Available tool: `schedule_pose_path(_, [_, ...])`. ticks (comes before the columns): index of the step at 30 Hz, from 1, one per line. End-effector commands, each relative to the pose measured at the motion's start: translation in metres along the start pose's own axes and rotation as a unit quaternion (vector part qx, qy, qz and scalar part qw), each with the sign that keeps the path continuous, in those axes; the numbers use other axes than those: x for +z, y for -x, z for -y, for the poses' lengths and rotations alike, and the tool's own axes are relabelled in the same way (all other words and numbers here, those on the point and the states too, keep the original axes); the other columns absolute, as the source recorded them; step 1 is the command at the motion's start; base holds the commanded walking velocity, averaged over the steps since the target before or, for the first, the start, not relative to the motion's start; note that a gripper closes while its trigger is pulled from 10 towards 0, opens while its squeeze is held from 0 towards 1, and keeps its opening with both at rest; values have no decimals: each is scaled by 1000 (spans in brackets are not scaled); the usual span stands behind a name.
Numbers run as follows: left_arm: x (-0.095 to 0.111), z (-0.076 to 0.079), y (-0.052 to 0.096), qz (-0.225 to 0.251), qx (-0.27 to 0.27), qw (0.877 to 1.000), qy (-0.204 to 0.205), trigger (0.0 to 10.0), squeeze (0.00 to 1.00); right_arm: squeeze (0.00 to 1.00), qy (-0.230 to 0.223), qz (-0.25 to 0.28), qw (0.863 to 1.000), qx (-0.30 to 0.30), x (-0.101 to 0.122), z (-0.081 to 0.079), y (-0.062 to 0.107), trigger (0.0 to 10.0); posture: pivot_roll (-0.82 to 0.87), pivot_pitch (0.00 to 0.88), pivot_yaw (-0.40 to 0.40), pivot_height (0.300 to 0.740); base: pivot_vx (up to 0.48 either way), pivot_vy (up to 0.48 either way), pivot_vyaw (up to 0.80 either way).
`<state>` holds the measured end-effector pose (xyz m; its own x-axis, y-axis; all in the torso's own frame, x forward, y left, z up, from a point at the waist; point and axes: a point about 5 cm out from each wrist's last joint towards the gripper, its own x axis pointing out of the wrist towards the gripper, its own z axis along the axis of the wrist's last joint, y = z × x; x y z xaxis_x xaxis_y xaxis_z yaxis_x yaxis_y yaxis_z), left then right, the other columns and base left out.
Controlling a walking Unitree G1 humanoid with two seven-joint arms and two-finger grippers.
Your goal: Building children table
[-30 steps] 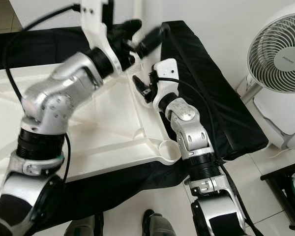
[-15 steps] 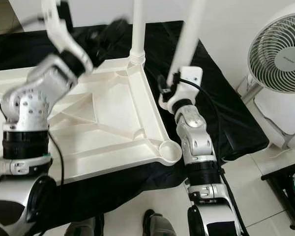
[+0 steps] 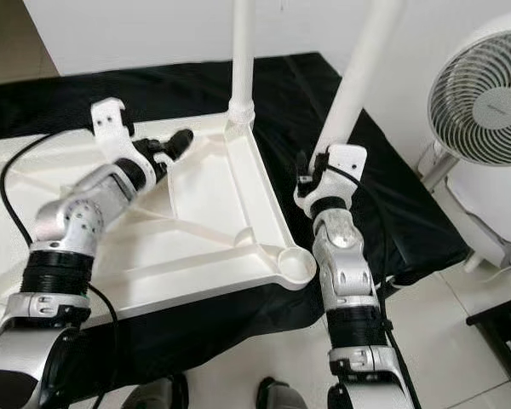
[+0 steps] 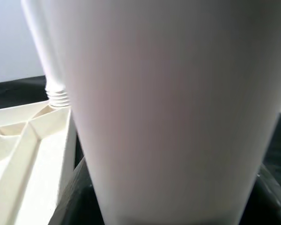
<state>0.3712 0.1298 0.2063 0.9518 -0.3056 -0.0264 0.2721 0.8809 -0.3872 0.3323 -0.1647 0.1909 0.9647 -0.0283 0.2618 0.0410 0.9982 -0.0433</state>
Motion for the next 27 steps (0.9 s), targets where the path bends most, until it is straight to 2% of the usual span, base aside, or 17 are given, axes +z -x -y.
schedule_pose_path(1, [-8, -8, 1, -3, 0, 1000, -4, 10000, 0, 0, 1, 16, 1000, -13, 2, 8, 4, 10000, 33, 29, 34, 740, 0, 0, 0])
schedule_pose_path(5, [-22, -14, 5, -6, 3, 1000, -5, 10000, 0, 0, 1, 13, 1000, -18, -9, 12, 13, 10000, 29, 10, 39, 740, 0, 0, 0])
schedule_pose_path(8, [-27, -13, 9, 4, -1, 999, -34, 10000, 0, 0, -9, 14, 1000, -15, -12, 11, 16, 10000, 30, 0, 37, 740, 0, 0, 0])
schedule_pose_path(15, [-41, -8, 15, 14, -13, 999, -31, 10000, 0, 0, -13, 14, 1000, -16, -18, 10, 18, 10000, 46, 0, 18, 740, 0, 0, 0])
schedule_pose_path(19, [-44, -6, 19, 25, -19, 999, -42, 10000, 0, 0, -28, 6, 999, -15, -21, 9, 18, 10000, 50, 2, 4, 740, 0, 0, 0])
schedule_pose_path(21, [-44, -7, 23, 47, -22, 997, -61, 10000, 0, 0, -35, -4, 999, -14, -25, 8, 19, 10000, 50, 2, 4, 740, 0, 0, 0])
schedule_pose_path(24, [-45, -8, 25, 57, -22, 996, -61, 10000, 0, 0, -39, -2, 999, -13, -26, 9, 20, 10000, 52, 12, -15, 740, 0, 0, 0])
schedule_pose_path(26, [-42, -10, 26, 69, -13, 995, -74, 10000, 0, 0, -42, 1, 999, -16, -25, 9, 21, 10000, 51, 13, -20, 740, 0, 0, 0])
schedule_pose_path(27, [-36, -6, 27, 91, -11, 992, -84, 10000, 0, 0, -29, 7, 999, -18, -22, 9, 21, 10000, 49, 19, -28, 740, 0, 0, 0])
